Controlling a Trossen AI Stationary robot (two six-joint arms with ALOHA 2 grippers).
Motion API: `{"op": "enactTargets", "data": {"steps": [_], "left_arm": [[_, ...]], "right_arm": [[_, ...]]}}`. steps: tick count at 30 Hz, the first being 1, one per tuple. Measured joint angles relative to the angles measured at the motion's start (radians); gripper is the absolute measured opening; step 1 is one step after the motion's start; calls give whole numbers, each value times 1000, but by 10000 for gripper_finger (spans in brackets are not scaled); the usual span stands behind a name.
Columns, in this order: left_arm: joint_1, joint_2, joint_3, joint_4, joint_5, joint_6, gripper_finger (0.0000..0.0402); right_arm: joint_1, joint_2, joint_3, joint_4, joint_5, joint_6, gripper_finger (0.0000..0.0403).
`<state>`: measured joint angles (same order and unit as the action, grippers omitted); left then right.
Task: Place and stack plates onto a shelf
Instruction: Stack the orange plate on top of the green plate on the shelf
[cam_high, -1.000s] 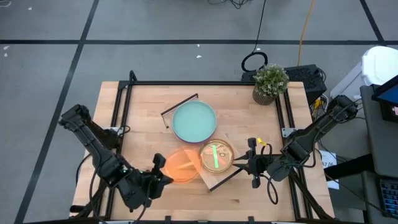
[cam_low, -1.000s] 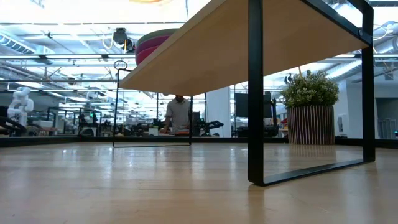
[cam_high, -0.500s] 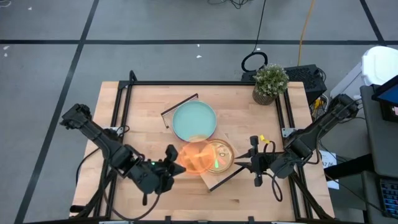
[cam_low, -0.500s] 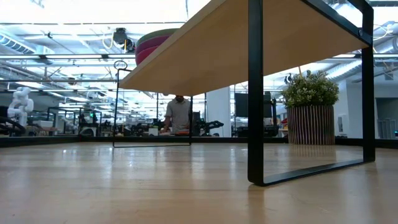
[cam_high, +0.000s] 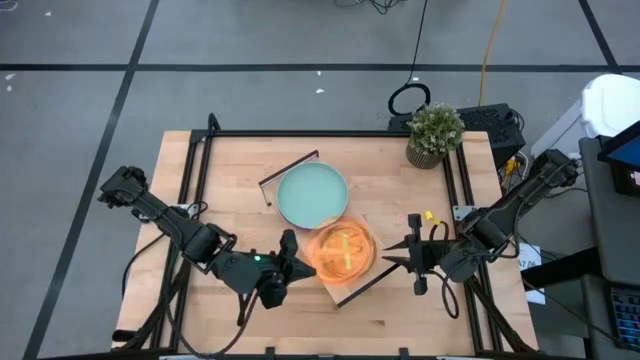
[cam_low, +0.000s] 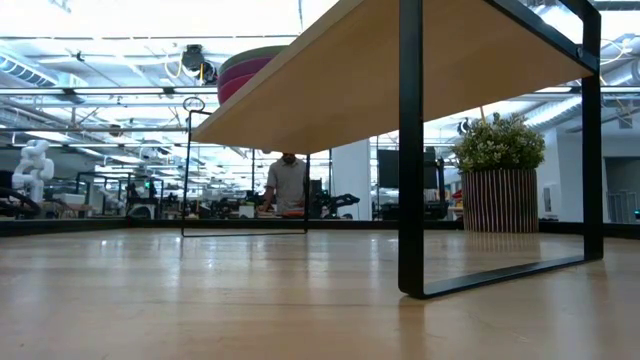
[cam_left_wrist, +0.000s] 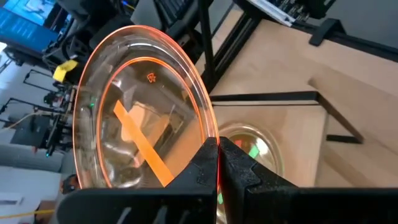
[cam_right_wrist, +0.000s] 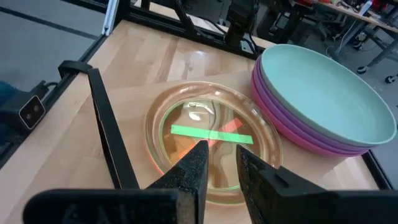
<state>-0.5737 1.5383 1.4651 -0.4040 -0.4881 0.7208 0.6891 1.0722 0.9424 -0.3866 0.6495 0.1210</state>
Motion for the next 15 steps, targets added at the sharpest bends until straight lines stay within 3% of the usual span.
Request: {"op": "enactTargets", "data": {"steps": [6,15], "left_arm": [[29,0,0,38,3,-4,1],[93,0,0,62,133,-8,1]], "right_arm": [[0,-23,0,-30,-7,40,68],[0,-58,0,-85,-25,41,68]]}}
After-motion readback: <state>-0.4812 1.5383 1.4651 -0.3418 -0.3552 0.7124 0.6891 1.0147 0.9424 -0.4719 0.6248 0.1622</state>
